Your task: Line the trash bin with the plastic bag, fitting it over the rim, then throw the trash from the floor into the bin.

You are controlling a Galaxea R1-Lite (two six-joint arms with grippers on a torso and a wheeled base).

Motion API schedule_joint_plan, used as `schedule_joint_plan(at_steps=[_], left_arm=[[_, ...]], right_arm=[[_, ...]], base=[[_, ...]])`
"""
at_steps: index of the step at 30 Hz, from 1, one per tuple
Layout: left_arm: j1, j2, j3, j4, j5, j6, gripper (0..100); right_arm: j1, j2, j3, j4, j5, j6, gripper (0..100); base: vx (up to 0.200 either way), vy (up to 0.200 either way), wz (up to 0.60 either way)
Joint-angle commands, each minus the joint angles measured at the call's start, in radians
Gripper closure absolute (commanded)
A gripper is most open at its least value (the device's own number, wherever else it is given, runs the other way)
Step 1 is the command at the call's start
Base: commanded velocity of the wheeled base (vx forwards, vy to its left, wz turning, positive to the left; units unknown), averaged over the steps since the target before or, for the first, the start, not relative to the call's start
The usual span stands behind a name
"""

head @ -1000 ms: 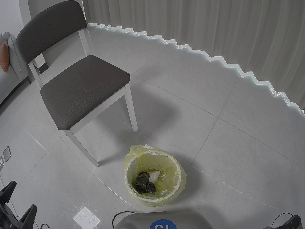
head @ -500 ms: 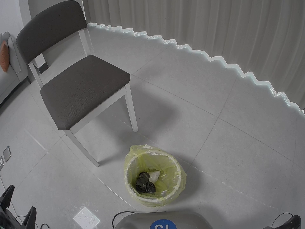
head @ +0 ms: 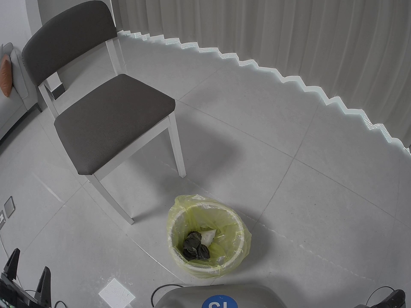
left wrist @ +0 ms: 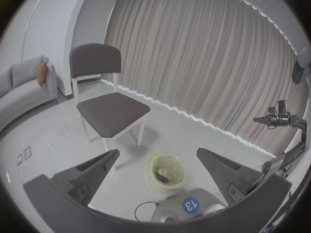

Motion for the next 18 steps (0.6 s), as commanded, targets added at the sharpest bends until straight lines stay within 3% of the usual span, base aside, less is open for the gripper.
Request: schedule_joint_plan(at_steps=[1, 13, 18], left_arm=[[0.0, -0.011, 0.024, 0.051, 0.044, 0.056, 0], [0.0, -0.011, 0.023, 0.069, 0.049, 0.055, 0], [0.0, -0.011, 0.023, 0.069, 0.047, 0.058, 0]], right_arm=[[0.0, -0.003, 0.177, -0.166, -0.005, -0.027, 0], [0.002, -0.003, 0.243, -0.157, 0.009, -0.028, 0], [0.0, -0.003, 0.243, -0.037, 0.004, -0.032, 0]], base=[[0.0, 0.0, 0.0], [0.0, 0.0, 0.0], [0.0, 0.0, 0.0]])
